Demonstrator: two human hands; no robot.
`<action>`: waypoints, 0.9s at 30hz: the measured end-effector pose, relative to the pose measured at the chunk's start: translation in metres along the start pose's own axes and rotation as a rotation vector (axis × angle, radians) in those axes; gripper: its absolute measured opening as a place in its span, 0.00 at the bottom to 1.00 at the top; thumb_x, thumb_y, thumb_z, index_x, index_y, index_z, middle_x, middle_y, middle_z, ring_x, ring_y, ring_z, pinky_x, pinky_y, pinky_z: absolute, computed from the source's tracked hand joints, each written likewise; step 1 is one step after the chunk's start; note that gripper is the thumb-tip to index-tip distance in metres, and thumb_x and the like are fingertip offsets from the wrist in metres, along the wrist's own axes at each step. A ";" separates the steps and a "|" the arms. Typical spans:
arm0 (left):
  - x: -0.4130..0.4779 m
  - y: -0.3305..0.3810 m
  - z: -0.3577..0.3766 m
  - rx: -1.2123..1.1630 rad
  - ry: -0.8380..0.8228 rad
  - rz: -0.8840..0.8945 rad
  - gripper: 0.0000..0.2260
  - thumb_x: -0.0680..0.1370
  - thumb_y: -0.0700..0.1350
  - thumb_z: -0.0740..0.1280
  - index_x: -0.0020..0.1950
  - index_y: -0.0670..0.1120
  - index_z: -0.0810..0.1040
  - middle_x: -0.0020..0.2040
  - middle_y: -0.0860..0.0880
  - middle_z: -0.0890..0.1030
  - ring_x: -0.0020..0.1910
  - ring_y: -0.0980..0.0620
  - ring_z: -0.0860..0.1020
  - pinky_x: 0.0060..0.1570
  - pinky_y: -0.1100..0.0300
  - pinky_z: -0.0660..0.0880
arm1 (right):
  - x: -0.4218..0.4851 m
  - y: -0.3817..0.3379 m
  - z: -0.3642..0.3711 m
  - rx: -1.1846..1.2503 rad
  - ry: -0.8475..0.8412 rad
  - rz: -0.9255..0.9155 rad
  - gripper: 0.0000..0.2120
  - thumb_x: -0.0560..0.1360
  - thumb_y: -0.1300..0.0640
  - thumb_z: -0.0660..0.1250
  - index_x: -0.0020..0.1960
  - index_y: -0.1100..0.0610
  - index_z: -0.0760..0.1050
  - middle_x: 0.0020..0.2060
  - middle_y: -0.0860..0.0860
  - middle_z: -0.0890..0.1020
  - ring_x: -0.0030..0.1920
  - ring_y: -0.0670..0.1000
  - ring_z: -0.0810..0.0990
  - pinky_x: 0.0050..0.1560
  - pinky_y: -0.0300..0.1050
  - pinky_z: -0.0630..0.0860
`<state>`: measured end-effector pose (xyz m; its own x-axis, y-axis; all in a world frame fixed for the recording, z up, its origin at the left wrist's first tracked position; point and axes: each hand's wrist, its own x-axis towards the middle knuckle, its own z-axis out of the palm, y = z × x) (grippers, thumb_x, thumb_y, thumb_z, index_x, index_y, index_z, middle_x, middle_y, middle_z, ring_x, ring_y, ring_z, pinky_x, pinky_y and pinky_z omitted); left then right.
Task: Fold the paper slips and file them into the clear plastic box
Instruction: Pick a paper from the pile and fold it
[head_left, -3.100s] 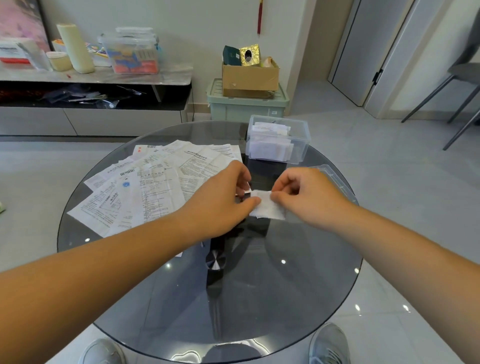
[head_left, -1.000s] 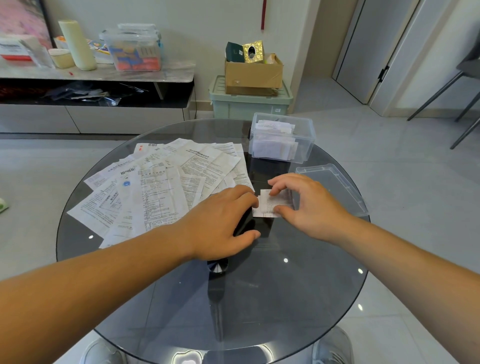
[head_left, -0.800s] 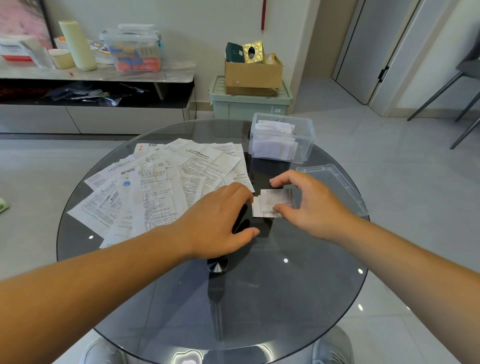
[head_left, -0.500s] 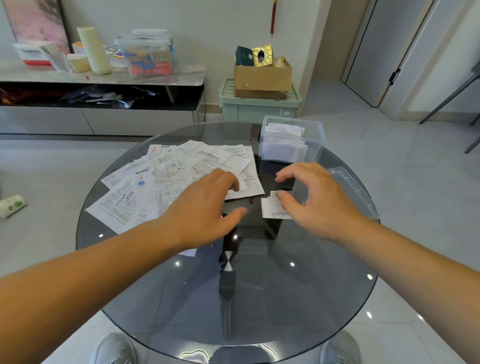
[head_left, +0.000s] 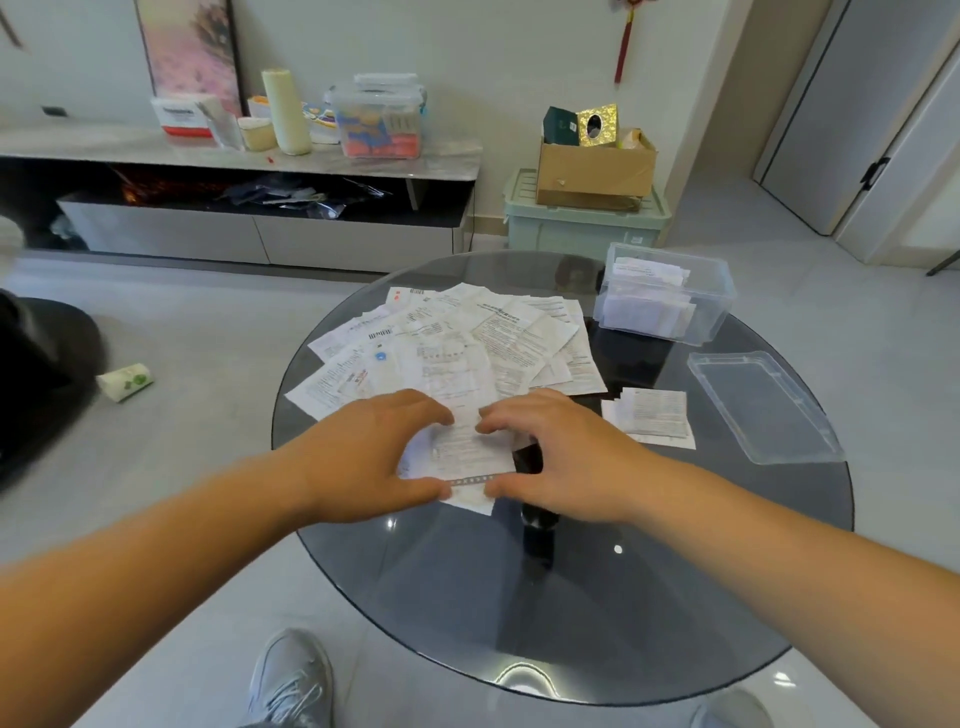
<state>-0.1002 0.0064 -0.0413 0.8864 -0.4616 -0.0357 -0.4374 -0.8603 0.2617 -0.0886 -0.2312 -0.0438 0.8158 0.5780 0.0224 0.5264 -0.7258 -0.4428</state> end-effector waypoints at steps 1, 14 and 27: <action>0.001 0.000 0.001 -0.005 -0.001 0.014 0.29 0.74 0.64 0.70 0.72 0.58 0.68 0.68 0.59 0.72 0.64 0.58 0.72 0.64 0.62 0.70 | 0.001 0.001 0.000 -0.014 -0.022 0.003 0.28 0.71 0.40 0.74 0.68 0.44 0.73 0.66 0.39 0.75 0.66 0.43 0.66 0.68 0.45 0.68; -0.003 0.008 0.008 -0.197 -0.008 0.038 0.23 0.72 0.60 0.75 0.64 0.60 0.74 0.62 0.64 0.73 0.62 0.63 0.70 0.63 0.66 0.70 | -0.029 0.014 0.007 0.084 0.033 0.026 0.22 0.68 0.41 0.77 0.60 0.43 0.80 0.57 0.34 0.77 0.63 0.38 0.68 0.64 0.35 0.67; 0.001 0.032 0.010 -0.320 0.004 -0.030 0.07 0.74 0.57 0.73 0.48 0.56 0.82 0.49 0.62 0.80 0.52 0.63 0.76 0.50 0.70 0.75 | -0.058 0.016 0.011 0.127 0.093 0.080 0.09 0.72 0.43 0.75 0.49 0.40 0.78 0.57 0.35 0.76 0.62 0.36 0.68 0.63 0.33 0.64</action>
<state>-0.1149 -0.0235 -0.0428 0.8991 -0.4356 -0.0440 -0.3421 -0.7616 0.5504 -0.1307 -0.2722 -0.0624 0.8755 0.4792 0.0626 0.4293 -0.7117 -0.5560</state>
